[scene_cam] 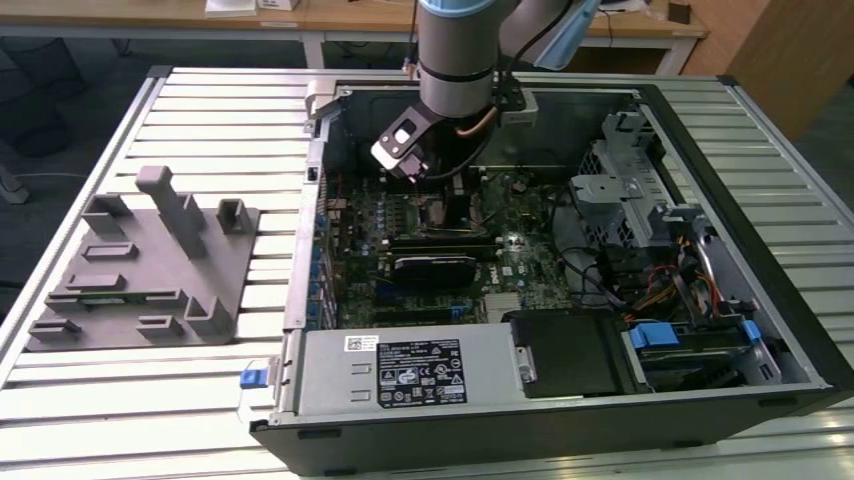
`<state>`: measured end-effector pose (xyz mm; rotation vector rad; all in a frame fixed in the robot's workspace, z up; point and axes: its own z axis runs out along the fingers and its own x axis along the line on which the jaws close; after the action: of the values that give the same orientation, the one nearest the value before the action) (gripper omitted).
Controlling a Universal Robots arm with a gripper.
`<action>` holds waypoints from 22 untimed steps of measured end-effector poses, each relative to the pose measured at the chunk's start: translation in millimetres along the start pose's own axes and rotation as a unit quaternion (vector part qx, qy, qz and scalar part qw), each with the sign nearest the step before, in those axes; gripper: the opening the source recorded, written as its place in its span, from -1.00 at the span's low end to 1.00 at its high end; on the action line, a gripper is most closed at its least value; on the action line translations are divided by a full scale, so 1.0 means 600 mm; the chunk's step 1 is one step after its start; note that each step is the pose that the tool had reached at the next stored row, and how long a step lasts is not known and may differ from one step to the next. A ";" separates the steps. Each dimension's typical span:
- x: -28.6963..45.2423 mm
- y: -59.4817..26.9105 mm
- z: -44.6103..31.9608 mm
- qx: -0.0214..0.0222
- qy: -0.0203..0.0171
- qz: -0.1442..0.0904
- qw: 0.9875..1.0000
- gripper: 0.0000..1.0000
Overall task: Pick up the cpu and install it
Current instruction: 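Place the cpu into insertion slot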
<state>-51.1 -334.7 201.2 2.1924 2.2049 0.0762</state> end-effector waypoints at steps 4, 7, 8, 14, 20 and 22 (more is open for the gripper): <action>0.000 0.000 -0.005 0.000 0.000 0.000 1.000 0.22; 0.000 0.000 -0.005 0.000 0.000 0.000 1.000 0.22; 0.000 0.000 -0.005 0.000 0.000 0.000 1.000 0.22; 0.000 0.000 -0.006 0.000 0.000 0.000 1.000 -0.17; 0.000 0.000 -0.006 0.000 0.000 0.000 1.000 -0.64; 0.000 0.000 -0.006 0.000 0.000 0.000 1.000 -0.76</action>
<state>-51.1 -334.6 204.8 2.1926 2.2051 0.0766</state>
